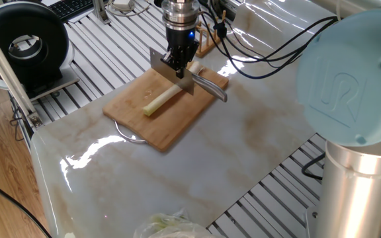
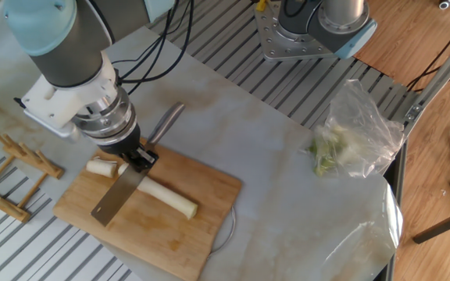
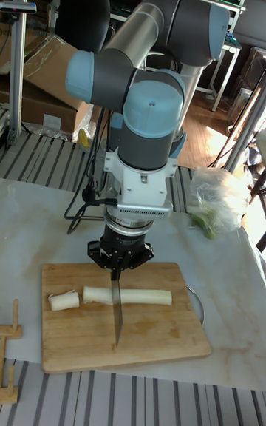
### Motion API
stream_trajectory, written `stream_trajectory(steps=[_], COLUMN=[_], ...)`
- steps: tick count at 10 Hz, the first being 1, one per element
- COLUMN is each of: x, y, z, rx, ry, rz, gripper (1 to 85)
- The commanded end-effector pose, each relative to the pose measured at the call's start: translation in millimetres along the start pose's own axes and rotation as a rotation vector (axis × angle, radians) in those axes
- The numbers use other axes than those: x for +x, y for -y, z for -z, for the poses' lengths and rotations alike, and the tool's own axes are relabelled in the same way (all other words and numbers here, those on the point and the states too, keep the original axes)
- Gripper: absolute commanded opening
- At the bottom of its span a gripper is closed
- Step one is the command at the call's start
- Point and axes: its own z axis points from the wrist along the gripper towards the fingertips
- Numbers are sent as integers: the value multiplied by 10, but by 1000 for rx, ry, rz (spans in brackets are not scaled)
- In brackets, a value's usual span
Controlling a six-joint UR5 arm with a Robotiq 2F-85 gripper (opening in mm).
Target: Chop the scallions
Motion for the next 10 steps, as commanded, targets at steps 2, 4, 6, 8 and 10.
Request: stream_trajectory(steps=[2, 4, 6, 8, 10], x=[-82, -99, -123, -151, -173], y=[-12, -27, 8, 39, 31], z=[-73, -60, -81, -147, -190], rx=[-10, -7, -8, -4, -5], ry=[19, 19, 25, 34, 42], rz=[-2, -2, 4, 6, 6], gripper=[13, 13, 13, 13, 13])
